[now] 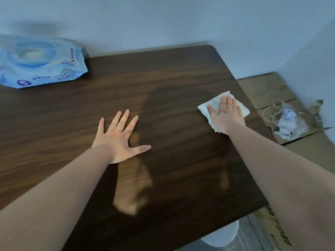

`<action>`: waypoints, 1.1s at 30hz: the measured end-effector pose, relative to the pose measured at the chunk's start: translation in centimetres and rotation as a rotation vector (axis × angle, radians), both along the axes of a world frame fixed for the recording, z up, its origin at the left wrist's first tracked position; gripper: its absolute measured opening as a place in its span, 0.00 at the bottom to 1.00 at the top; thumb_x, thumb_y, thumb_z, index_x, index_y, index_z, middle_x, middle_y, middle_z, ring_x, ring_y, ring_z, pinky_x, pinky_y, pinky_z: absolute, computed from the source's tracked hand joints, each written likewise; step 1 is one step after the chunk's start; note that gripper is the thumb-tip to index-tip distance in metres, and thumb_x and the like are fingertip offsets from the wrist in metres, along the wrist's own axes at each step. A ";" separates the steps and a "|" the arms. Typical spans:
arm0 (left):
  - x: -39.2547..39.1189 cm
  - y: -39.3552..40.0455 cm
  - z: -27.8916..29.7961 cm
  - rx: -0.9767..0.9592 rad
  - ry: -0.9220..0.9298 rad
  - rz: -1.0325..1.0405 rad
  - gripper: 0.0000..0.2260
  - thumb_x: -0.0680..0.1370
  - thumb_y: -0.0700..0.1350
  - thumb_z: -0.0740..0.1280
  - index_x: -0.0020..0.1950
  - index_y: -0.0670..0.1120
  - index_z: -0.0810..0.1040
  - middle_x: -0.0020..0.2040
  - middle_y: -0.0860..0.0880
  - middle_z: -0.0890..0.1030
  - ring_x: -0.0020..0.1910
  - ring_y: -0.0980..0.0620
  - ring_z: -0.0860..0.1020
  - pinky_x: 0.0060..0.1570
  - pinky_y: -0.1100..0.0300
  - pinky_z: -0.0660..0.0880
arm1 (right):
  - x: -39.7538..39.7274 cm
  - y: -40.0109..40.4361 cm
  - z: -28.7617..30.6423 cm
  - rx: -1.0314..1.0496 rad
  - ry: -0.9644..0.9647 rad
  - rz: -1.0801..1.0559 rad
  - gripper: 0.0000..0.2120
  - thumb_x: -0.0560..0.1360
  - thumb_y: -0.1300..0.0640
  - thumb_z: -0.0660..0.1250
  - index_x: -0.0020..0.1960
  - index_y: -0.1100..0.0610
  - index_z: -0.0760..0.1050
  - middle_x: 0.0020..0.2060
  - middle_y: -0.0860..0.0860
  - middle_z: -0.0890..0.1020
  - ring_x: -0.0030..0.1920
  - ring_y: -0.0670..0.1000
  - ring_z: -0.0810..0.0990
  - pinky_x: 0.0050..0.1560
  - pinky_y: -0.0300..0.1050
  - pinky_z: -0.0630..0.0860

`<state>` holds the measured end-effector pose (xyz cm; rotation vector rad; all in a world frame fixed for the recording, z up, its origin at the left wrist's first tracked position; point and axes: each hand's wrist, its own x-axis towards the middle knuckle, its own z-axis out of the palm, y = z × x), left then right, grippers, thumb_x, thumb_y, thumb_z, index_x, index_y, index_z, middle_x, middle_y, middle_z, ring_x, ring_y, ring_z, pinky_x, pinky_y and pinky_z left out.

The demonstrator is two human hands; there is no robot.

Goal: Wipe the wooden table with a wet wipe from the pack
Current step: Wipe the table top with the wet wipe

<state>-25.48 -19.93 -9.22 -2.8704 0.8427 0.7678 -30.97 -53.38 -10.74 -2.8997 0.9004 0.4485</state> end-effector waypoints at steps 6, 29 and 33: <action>-0.5 0.2 0.6 -0.041 0.033 0.049 0.44 0.67 0.78 0.46 0.75 0.58 0.35 0.77 0.52 0.34 0.75 0.51 0.34 0.72 0.41 0.36 | -0.7 4.9 0.3 0.020 0.017 0.090 0.35 0.78 0.37 0.39 0.76 0.58 0.36 0.77 0.55 0.42 0.77 0.54 0.40 0.75 0.51 0.40; -8.1 30.3 1.5 0.052 -0.116 0.509 0.48 0.64 0.78 0.41 0.76 0.51 0.37 0.78 0.49 0.38 0.76 0.50 0.38 0.73 0.47 0.43 | 8.3 38.5 0.0 0.115 0.021 0.943 0.35 0.78 0.36 0.38 0.76 0.55 0.36 0.77 0.51 0.40 0.76 0.50 0.37 0.75 0.51 0.38; -10.4 39.4 1.6 0.147 -0.036 0.824 0.55 0.59 0.81 0.42 0.76 0.47 0.35 0.77 0.47 0.37 0.76 0.49 0.38 0.73 0.45 0.43 | 9.0 46.3 -0.1 0.135 -0.015 1.075 0.34 0.78 0.37 0.41 0.77 0.55 0.38 0.78 0.51 0.43 0.77 0.51 0.40 0.75 0.51 0.39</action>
